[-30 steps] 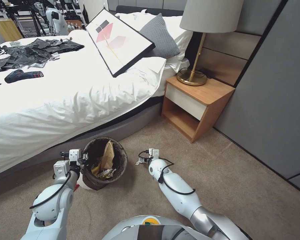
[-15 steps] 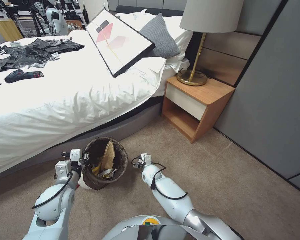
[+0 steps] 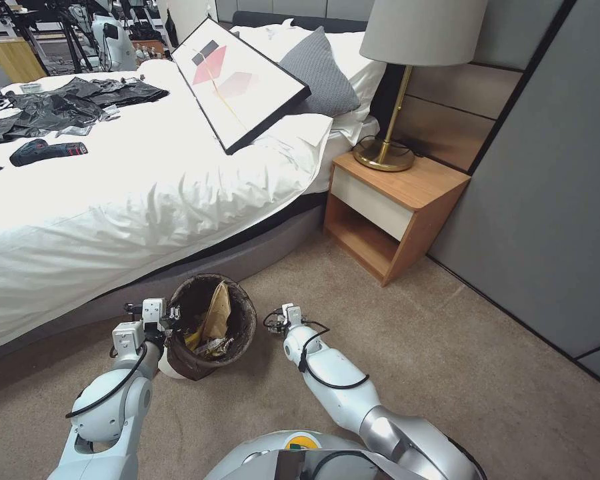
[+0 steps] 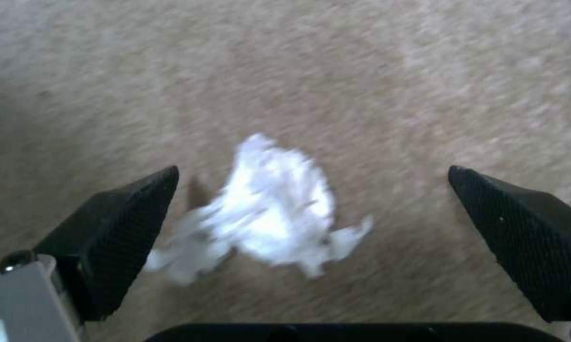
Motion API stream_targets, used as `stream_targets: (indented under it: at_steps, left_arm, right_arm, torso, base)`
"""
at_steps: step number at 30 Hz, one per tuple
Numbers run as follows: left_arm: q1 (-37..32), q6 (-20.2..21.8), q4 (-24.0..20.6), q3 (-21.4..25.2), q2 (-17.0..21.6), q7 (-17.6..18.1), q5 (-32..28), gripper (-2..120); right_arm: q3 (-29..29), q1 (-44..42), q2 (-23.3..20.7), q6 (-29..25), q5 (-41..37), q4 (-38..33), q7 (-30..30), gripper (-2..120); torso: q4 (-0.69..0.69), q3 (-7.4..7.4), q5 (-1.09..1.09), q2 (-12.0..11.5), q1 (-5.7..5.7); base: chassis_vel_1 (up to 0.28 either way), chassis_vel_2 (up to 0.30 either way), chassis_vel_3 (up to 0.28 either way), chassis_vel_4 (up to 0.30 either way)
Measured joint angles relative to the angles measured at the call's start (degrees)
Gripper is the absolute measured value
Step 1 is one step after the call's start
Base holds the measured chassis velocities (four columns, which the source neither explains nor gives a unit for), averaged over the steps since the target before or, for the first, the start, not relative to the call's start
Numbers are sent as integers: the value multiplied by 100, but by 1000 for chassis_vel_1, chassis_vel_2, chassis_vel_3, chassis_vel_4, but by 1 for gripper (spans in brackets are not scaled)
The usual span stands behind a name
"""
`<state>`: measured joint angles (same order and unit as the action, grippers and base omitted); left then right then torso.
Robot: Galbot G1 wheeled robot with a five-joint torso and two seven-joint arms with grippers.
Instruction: Pick up the trash bin, then pick up the garbage from the floor and place it into the trash bin.
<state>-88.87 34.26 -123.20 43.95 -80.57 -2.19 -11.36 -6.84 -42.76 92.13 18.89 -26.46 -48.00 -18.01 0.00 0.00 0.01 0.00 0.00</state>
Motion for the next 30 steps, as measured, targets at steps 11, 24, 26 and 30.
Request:
stream_targets:
  at_steps: [11,24,26,30]
  left_arm:
    - [-6,0,-16,-20,8,-4,3,7]
    - [4,-2,-25,-68,-14,-10,33,7]
    - [0,-9,-24,-68,-19,-11,44,7]
    - [-13,-24,-23,-49,-25,-22,54,7]
  right_arm:
    - [207,180,7,-134,254,431,144,100]
    - [-163,-95,1,-198,353,424,214,100]
    - [-179,-97,2,-204,397,455,235,100]
    - [-213,-106,3,-200,490,465,286,95]
  torso:
    - [0,0,-1,0,0]
    - [-4,-2,-3,1,-1]
    - [-4,-2,-3,1,-1]
    - [-3,-2,-4,2,-1]
  base:
    - [0,0,0,0]
    - [0,0,0,0]
    - [0,0,0,0]
    - [0,0,0,0]
